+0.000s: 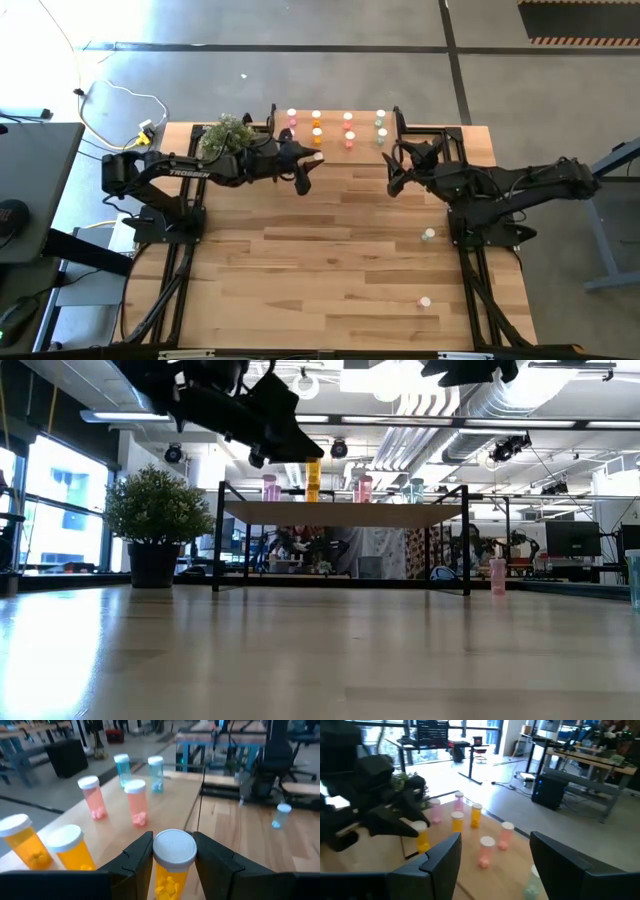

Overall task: Pick and place medicine bottles onto shelf by color
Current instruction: Put the orange pill bottle aligned with the other orange pill bottles on the shelf

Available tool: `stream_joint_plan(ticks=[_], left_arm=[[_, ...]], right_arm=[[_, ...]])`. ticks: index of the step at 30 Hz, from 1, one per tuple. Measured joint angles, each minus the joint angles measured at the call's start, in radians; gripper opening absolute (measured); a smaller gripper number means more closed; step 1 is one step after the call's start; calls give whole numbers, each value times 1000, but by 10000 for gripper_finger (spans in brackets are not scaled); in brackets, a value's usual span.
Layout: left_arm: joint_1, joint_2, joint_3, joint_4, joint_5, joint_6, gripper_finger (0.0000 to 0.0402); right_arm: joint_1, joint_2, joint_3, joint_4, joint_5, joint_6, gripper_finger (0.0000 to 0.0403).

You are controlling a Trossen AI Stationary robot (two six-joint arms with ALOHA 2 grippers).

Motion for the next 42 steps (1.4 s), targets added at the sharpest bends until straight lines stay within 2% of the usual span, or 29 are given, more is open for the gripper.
stream_joint_plan(ticks=[5,14,23,42], left_arm=[[2,-1,-35,62,-26,18,123],[26,22,-35,98,-39,10,123],[49,69,-34,146,-43,10,123],[68,71,-35,135,-42,-26,123]], right_arm=[[-50,0,0,0,-13,0,226],[-108,0,0,0,-116,9,226],[-114,0,0,0,-117,10,226],[-114,0,0,0,-120,8,226]])
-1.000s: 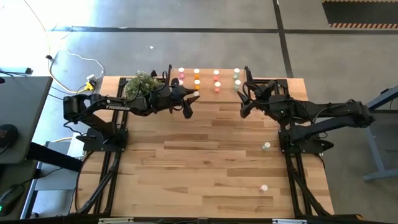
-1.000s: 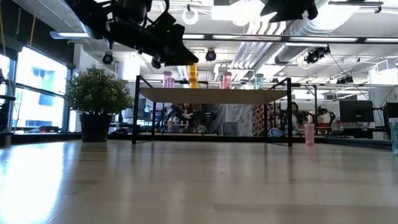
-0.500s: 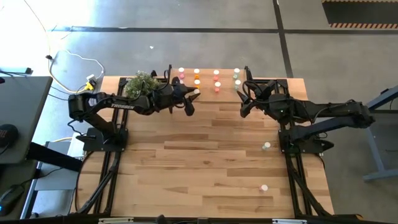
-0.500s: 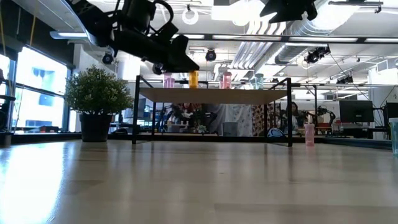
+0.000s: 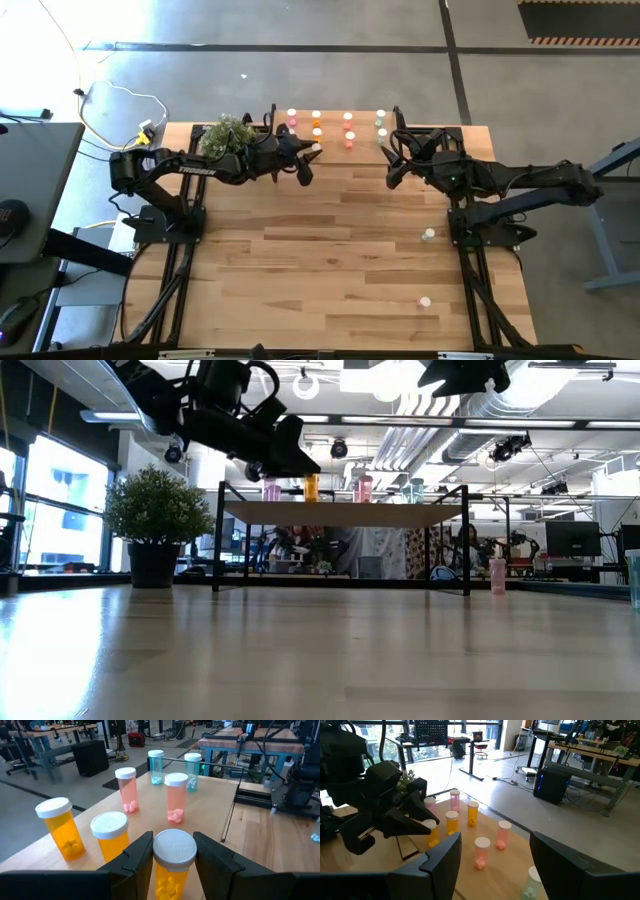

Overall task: Pick and place medicine bottles onto shelf by color
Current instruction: Put the orange pill bottle aligned with the other orange pill bottles on the shelf

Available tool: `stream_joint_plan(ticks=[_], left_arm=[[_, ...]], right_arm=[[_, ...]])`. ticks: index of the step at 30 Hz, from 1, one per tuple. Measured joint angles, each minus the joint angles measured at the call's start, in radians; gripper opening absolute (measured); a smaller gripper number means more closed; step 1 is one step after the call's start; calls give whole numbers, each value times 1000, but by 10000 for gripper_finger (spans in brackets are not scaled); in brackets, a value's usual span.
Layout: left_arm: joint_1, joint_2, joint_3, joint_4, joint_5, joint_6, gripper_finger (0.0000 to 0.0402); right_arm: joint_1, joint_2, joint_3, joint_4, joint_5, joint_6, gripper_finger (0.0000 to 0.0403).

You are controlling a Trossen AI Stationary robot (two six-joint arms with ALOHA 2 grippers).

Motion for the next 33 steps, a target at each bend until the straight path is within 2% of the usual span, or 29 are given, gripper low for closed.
stream_joint_plan(ticks=[21,33], left_arm=[[1,-1,0,-11,-3,-8,127],[0,0,0,-17,-53,-8,188]], right_arm=[[0,0,0,0,-1,0,226],[0,0,0,0,-12,-1,226]])
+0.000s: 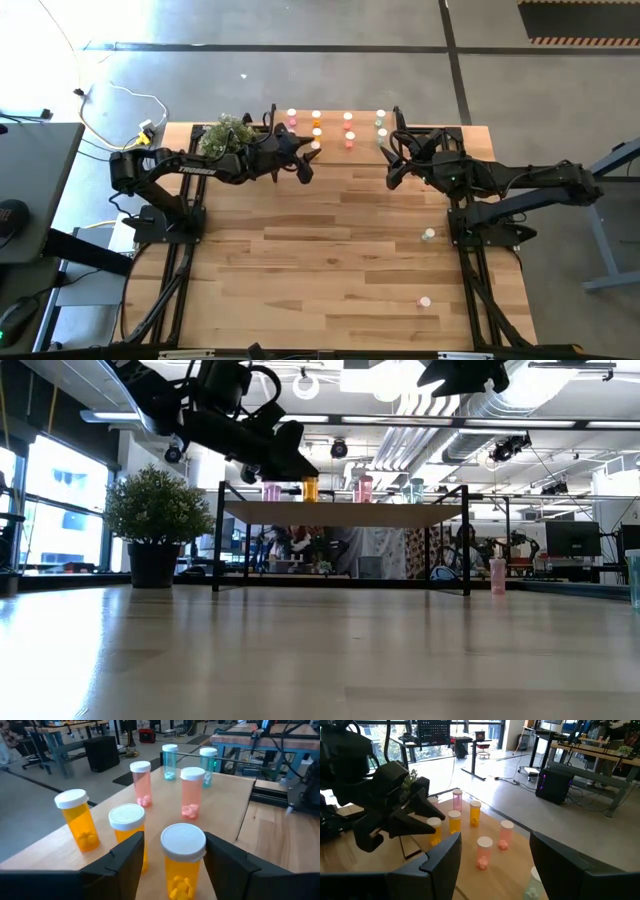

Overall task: Pick and place medicine bottles onto shelf by color
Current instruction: Put the orange pill bottle aligned with the other orange pill bottles on the shelf, then put the blue pill bottle aligned with the other blue pill bottles on the shelf

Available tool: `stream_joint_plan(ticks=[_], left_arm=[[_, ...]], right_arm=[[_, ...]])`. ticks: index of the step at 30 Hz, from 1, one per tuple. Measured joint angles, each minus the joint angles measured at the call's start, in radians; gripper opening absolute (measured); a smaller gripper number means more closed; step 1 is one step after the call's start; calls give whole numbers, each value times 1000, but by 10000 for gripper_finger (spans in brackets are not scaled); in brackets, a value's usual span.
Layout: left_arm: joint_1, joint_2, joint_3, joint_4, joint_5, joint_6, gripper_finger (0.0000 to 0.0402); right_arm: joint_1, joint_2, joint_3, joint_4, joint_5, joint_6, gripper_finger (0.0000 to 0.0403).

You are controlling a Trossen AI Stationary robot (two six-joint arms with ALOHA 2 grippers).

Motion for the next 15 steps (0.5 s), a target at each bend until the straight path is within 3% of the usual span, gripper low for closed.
stream_joint_plan(ticks=[15], left_arm=[[0,0,0,26,-2,-11,227]], right_arm=[[0,0,0,0,0,-7,226]])
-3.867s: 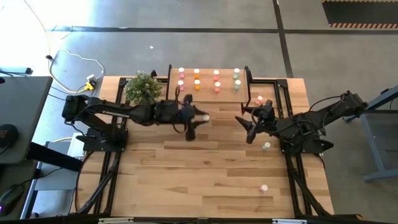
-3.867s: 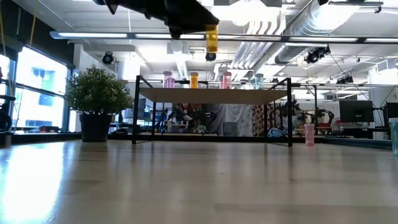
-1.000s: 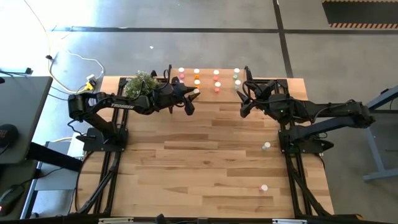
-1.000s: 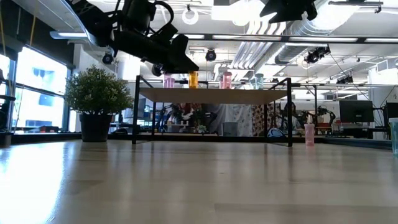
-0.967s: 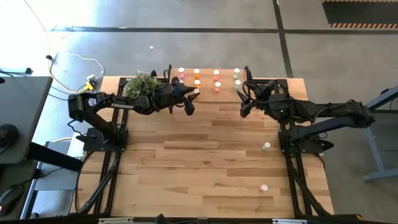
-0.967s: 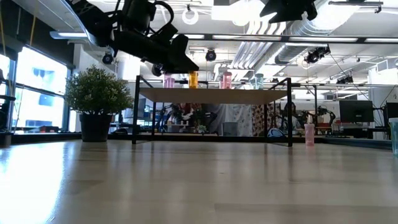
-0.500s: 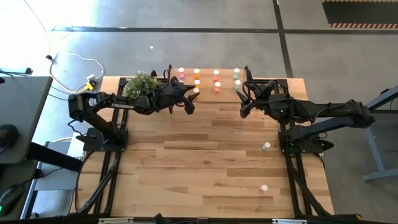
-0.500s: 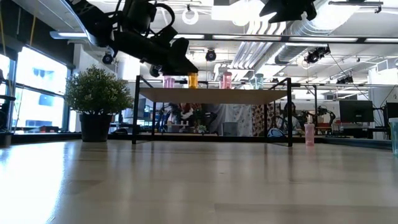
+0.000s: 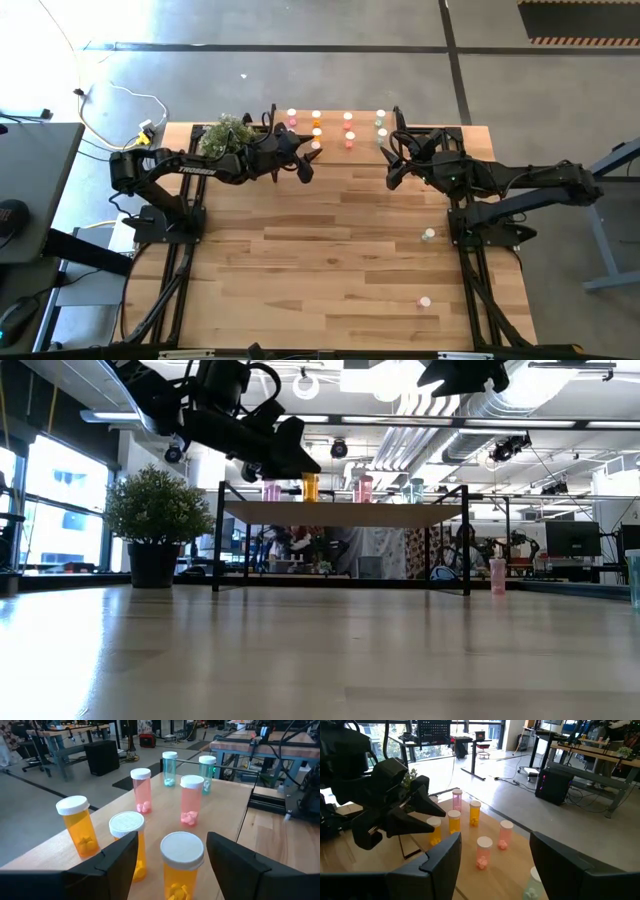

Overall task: Pick and place medicine bottles onto shelf by color
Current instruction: Put the blue pill bottle aligned with the other blue pill bottles on the shelf

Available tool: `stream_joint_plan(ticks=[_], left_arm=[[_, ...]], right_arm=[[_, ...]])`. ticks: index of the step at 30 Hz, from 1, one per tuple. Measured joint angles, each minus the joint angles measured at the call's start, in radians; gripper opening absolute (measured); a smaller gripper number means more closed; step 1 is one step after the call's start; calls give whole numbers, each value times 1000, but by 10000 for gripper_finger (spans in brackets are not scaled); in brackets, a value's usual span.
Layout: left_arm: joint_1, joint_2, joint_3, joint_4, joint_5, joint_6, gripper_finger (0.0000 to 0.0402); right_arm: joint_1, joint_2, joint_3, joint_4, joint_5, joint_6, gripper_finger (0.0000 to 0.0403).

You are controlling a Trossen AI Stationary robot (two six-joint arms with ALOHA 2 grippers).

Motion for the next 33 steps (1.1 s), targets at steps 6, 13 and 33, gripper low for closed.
stream_joint_plan(ticks=[6,13,33], left_arm=[[0,0,0,2,0,-18,240],[0,0,0,7,-6,-41,263],[-12,-115,1,16,-1,7,267]], right_arm=[[0,0,0,0,0,0,226],[0,0,0,0,1,0,226],[4,0,0,-16,-23,36,226]])
